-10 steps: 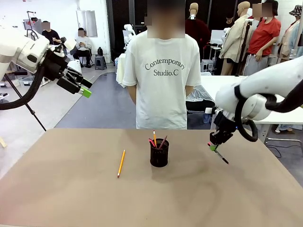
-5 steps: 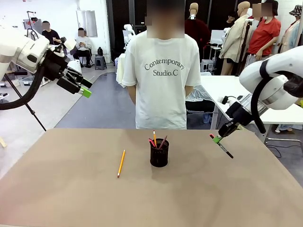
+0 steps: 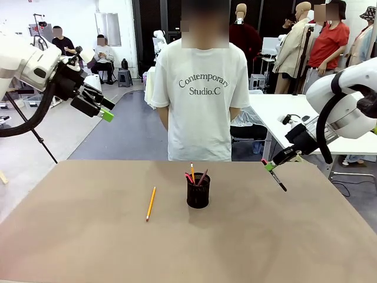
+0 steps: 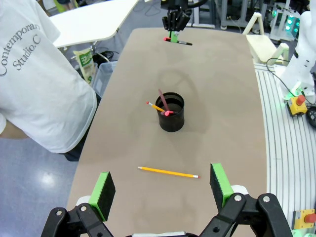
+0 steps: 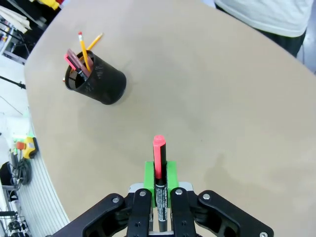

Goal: Place the pens into the pen holder.
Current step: Pick up a writing instrument from the table and place it into the Pen holder.

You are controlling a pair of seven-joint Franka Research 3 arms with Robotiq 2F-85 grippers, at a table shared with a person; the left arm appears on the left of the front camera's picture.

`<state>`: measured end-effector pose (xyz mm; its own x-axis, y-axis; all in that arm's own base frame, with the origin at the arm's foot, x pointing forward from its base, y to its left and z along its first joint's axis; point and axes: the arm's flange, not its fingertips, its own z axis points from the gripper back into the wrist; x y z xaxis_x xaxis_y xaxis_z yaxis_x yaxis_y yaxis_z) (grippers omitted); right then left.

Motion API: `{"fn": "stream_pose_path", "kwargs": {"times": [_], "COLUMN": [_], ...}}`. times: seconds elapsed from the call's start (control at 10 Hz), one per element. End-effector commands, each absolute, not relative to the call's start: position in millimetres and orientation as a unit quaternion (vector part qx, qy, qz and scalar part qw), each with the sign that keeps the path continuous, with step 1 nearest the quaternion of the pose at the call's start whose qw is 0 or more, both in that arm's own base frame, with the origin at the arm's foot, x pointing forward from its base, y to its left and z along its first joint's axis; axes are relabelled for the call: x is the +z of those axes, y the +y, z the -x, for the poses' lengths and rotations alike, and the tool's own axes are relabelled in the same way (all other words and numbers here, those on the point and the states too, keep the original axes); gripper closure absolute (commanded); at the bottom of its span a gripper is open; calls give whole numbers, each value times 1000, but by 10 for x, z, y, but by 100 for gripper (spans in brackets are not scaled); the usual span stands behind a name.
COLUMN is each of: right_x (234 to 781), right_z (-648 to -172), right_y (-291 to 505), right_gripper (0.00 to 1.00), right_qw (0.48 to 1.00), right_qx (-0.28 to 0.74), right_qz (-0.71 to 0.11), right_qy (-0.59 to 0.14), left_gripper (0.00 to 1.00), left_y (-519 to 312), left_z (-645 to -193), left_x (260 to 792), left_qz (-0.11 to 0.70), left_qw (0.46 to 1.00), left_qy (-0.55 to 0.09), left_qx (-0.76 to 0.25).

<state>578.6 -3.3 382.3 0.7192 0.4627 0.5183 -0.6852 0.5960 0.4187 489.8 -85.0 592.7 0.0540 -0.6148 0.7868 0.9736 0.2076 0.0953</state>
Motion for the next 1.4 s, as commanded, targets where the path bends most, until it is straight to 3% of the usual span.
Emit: {"fn": "stream_pose_path", "kwargs": {"times": [0.0, 0.2, 0.3, 0.6, 0.8, 1.0, 1.3], "right_x": [3841, 3819, 3836, 3916, 3999, 4140, 4373], "right_z": [-5772, -5780, -5752, -5709, -5700, -5773, -5772], "right_y": [-21, -27, -12, -12, -67, -155, -3], "right_gripper": [100, 100, 100, 100, 100, 100, 100], "right_qw": [873, 874, 821, 726, 670, 604, 563], "right_qx": [335, 329, 389, 460, 461, 436, 435], "right_qz": [-311, -310, -370, -454, -511, -554, -532], "right_qy": [-173, -179, -193, -233, -279, -371, -458], "left_gripper": [0, 0, 0, 0, 0, 0, 0], "left_y": [-849, -849, -849, -849, -849, -849, -849], "left_z": [-4890, -4890, -4890, -4890, -4890, -4890, -4890], "left_x": [5934, 5934, 5934, 5934, 5934, 5934, 5934], "left_qz": [241, 241, 241, 241, 241, 241, 241], "left_qw": [684, 684, 684, 684, 684, 684, 684], "left_qy": [-368, -368, -368, -368, -368, -368, -368], "left_qx": [-582, -582, -582, -582, -582, -582, -582]}}
